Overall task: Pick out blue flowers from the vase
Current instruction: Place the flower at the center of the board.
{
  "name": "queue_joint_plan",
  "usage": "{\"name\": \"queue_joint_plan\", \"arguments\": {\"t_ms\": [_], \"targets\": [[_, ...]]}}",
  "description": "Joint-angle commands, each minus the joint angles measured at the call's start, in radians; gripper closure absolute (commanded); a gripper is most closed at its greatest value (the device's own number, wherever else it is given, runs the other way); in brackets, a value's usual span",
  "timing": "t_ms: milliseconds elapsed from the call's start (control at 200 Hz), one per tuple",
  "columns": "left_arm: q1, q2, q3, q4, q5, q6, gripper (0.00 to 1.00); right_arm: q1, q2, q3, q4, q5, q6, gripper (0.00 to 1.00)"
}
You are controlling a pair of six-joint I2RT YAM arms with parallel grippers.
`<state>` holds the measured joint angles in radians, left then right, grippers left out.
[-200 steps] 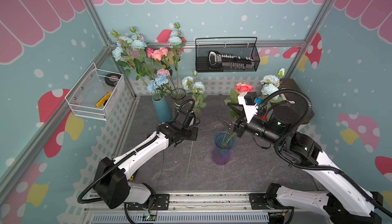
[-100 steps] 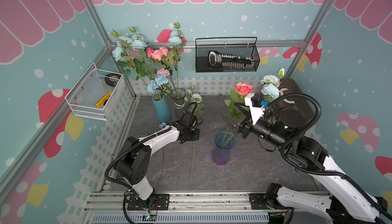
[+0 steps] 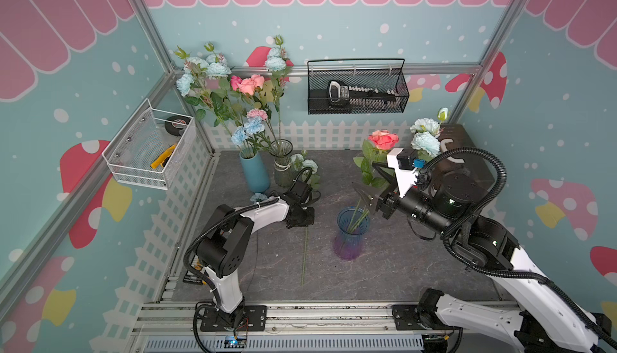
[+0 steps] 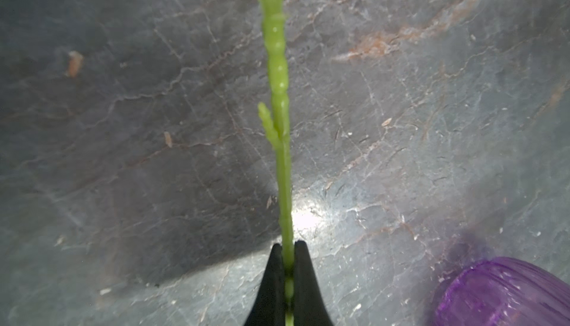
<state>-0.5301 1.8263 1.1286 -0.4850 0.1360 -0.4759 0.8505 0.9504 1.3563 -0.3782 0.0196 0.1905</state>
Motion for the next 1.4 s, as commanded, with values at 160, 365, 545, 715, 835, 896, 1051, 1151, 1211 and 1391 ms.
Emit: {"name": "queue_joint_plan", "arguments": {"t_ms": [160,365,545,715,835,896,1051,1151,1211,1391], "targets": [[0.009,0.002,0.025,0.005,-0.013,-0.014,0.84,-0.007,0.001,-0.003,0.005,0.0,-0.013,0.23],[0.007,-0.008,0.024,-0.003,-0.016,-0.006,0.67,-0.008,0.001,-0.005,0.006,0.001,-0.013,0.23],[-0.028,-0.075,0.051,-0.081,-0.09,0.013,0.58,-0.011,0.007,-0.008,0.014,-0.003,-0.013,0.23],[-0.089,-0.256,0.1,-0.087,-0.172,0.048,0.55,-0.012,0.021,-0.008,0.022,-0.01,-0.013,0.27],[-0.122,-0.42,0.057,0.08,-0.184,0.071,0.53,-0.012,0.04,-0.008,0.013,-0.002,-0.013,0.29],[-0.123,-0.502,-0.026,0.22,-0.157,0.068,0.51,-0.012,0.045,-0.009,-0.001,-0.017,0.001,0.3],[-0.125,-0.662,-0.302,0.589,-0.103,0.074,0.5,-0.012,0.028,-0.061,-0.037,-0.091,0.05,0.33],[-0.128,-0.722,-0.445,0.759,-0.078,0.071,0.49,-0.01,-0.032,-0.14,-0.037,-0.136,0.073,0.39],[-0.132,-0.747,-0.477,0.798,-0.054,0.075,0.49,-0.01,-0.097,-0.214,-0.016,-0.142,0.096,0.42],[-0.183,-0.814,-0.511,0.839,-0.041,0.121,0.48,-0.011,-0.254,-0.401,-0.03,-0.054,0.162,0.47]]}}
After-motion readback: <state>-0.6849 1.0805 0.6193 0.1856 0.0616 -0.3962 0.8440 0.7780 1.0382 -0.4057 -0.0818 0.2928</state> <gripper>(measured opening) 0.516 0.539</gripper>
